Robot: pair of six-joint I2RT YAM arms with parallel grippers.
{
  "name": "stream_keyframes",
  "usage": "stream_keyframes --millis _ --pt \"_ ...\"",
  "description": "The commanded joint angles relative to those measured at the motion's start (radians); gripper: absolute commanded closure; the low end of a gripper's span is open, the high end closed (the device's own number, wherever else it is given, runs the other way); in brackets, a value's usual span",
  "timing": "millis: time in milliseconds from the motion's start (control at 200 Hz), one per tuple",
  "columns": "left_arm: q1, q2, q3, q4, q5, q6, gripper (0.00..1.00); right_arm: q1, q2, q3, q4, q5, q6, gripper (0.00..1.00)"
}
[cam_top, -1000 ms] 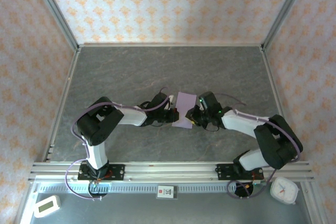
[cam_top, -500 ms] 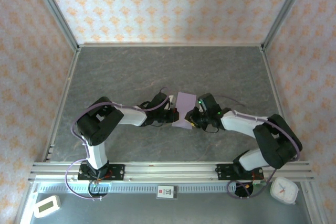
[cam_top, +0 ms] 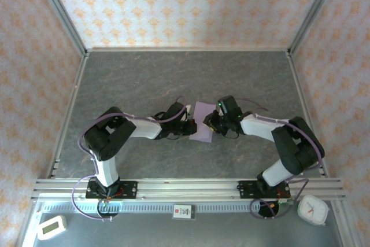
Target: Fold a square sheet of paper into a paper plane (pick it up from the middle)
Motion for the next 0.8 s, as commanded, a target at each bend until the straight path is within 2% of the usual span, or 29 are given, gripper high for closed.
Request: stream_keyframes --millis 0,205,385,485,641,796 --pt "-0.001 0.002 -0.025 -0.125 -0.021 0.010 1.00 -0.020 0.015 0.005 0.000 -0.008 -0.031 0.71" --pt "-0.001 -0.005 0.009 -0.159 -0.024 0.049 1.00 -0.032 0.052 0.012 0.067 -0.096 -0.031 0.74" --pt "-0.001 -0.034 0.028 -0.169 -0.036 0.058 1.00 -0.032 0.059 0.009 0.066 -0.096 -0.033 0.83" --pt "-0.001 -0.057 0.038 -0.181 -0.048 0.069 1.00 -0.034 0.056 0.004 0.067 -0.095 -0.034 0.84" --pt "-0.001 -0.112 0.042 -0.197 -0.076 0.106 0.83 -0.033 0.059 0.002 0.071 -0.096 -0.031 0.86" --pt "-0.001 -0.166 0.036 -0.215 -0.093 0.149 0.55 -0.033 0.064 0.000 0.084 -0.108 -0.026 0.86"
